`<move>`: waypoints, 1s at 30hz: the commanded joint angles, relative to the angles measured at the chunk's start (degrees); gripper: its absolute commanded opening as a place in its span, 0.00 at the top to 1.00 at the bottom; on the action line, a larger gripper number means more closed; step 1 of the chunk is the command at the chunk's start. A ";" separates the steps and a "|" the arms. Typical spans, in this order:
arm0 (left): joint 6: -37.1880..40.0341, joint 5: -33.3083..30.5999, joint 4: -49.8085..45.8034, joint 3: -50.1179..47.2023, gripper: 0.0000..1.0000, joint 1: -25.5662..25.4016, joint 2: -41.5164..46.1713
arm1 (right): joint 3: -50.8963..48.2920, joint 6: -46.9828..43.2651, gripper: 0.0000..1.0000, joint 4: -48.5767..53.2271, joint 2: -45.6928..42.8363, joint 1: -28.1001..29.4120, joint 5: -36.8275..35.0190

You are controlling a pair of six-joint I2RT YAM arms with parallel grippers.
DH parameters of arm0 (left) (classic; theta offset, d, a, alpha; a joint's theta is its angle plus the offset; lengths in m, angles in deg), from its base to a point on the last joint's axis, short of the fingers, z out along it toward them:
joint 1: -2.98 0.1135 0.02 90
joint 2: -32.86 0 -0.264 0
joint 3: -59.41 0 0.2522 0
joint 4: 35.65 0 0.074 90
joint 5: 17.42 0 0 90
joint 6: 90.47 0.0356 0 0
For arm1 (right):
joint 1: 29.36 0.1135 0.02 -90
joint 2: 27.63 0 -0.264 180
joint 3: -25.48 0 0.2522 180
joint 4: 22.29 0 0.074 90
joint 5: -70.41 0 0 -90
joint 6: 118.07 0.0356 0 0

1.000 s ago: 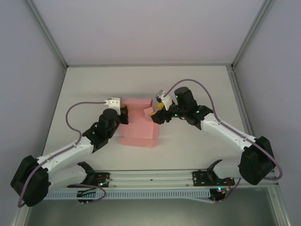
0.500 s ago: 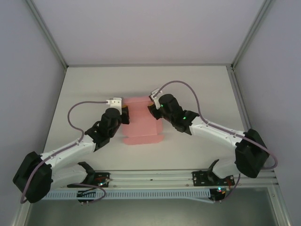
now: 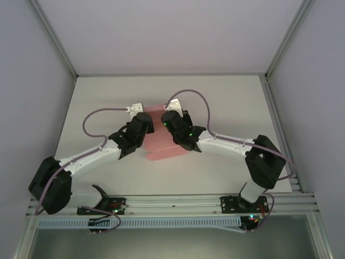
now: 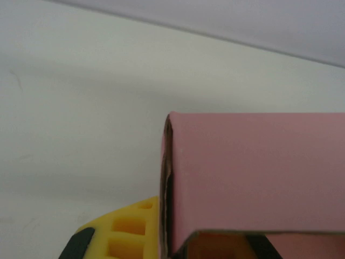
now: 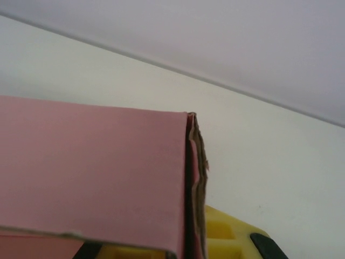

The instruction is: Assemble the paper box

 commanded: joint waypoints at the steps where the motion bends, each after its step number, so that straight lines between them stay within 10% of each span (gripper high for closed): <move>1: -10.66 -16.33 -18.54 1.15 1.00 4.68 -1.88 | 0.42 3.91 0.99 15.00 1.04 -3.58 -24.29; 14: -10.78 -15.05 -22.40 1.27 1.00 6.94 -0.94 | 2.57 16.34 0.96 30.72 2.26 -7.04 -35.64; 22: 0.30 1.77 -3.62 -2.50 1.00 6.52 1.02 | -13.62 4.33 0.78 -13.33 -7.05 -7.92 12.27; 30: 2.42 6.08 -1.28 -1.48 1.00 5.87 -0.98 | -17.19 2.03 0.12 -27.33 -9.14 -7.91 35.12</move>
